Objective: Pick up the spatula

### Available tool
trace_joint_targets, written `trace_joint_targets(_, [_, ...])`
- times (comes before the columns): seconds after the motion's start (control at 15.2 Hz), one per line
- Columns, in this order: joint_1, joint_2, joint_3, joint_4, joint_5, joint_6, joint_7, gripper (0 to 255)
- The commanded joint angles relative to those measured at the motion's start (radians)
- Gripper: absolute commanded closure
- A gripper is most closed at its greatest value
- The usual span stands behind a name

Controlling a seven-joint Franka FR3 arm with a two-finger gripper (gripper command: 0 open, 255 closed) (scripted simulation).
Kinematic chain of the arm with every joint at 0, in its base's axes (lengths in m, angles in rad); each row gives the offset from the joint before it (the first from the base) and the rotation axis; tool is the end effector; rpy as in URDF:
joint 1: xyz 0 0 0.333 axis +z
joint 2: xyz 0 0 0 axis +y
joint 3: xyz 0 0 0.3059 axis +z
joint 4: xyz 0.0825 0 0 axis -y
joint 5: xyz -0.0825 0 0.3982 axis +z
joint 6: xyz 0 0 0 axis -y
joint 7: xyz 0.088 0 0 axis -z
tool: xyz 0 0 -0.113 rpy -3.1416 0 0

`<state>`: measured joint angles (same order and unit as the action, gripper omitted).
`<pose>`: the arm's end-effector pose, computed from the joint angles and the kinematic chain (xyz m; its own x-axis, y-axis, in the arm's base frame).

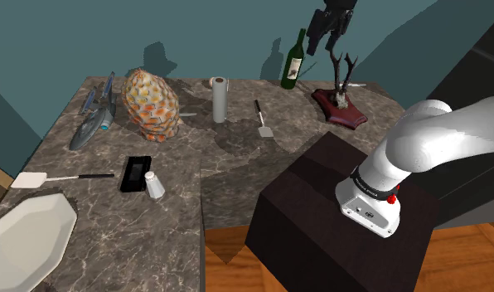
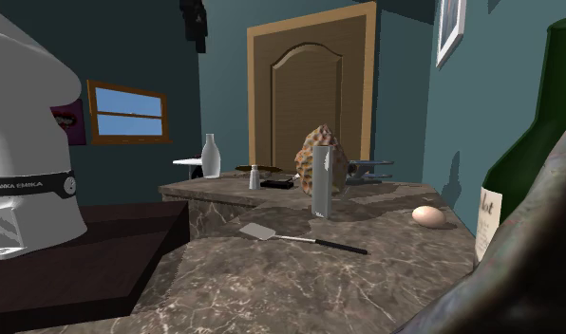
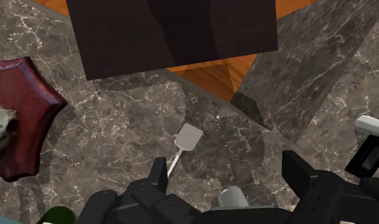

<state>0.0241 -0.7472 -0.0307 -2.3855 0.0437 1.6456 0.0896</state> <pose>0.3444 0.0005 0.5566 0.9958 -0.0911 0.0011 -0.0909 -0.9938 -0.0648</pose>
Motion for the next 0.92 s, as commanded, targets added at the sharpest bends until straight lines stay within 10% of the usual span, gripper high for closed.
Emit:
trace_joint_targets(0.0, [0.0,0.0,0.0,0.0,0.0,0.0,0.0,0])
trace_joint_targets(0.86, [-0.063,0.318,0.037,-0.153,-0.006,0.493,0.162,0])
